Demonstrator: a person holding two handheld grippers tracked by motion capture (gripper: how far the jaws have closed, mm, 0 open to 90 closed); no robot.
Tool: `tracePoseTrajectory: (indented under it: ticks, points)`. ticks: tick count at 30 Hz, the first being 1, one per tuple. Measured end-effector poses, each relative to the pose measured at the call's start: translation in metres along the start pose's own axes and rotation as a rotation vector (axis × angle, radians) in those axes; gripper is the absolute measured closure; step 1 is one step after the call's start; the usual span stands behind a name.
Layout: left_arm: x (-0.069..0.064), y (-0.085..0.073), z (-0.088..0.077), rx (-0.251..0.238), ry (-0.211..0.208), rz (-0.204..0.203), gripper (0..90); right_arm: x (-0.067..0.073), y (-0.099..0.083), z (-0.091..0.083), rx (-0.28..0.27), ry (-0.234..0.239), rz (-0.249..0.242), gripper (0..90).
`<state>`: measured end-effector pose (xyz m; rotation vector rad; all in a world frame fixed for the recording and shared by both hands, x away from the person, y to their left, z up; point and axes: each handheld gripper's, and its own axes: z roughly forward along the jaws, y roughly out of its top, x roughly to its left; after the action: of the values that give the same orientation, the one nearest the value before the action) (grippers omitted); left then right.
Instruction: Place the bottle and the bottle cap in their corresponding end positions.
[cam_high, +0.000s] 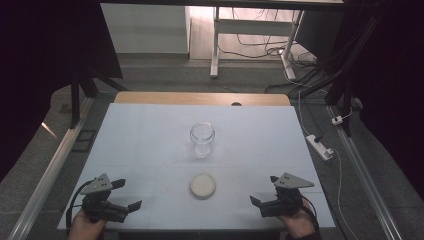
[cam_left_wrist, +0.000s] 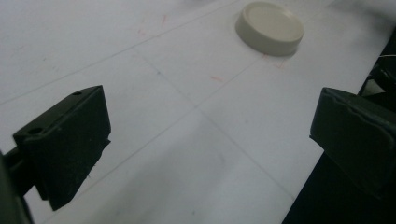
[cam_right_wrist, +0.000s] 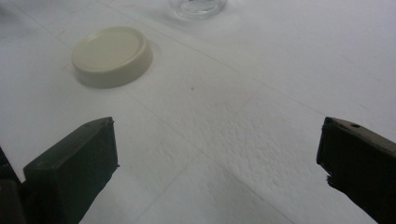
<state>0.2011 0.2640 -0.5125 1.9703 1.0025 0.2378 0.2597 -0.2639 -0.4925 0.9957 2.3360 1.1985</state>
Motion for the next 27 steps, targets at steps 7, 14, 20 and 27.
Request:
tracePoseTrajectory:
  ticks: [7,14,20,27]
  points:
    - [0.002,-0.015,-0.01,0.015,0.056,-0.034,0.0,-0.005,-0.012,-0.014,0.006,-0.033,0.045,0.0]
    - [0.001,-0.023,-0.018,0.021,0.117,-0.051,0.0,-0.007,-0.021,-0.023,0.018,-0.05,0.064,0.0]
    - [0.0,-0.026,-0.022,0.029,0.146,-0.052,0.0,-0.008,-0.025,-0.029,0.024,-0.071,0.079,0.0]
    - [0.001,-0.029,-0.024,0.039,0.161,-0.066,0.0,-0.009,-0.027,-0.034,0.031,-0.089,0.092,0.0]
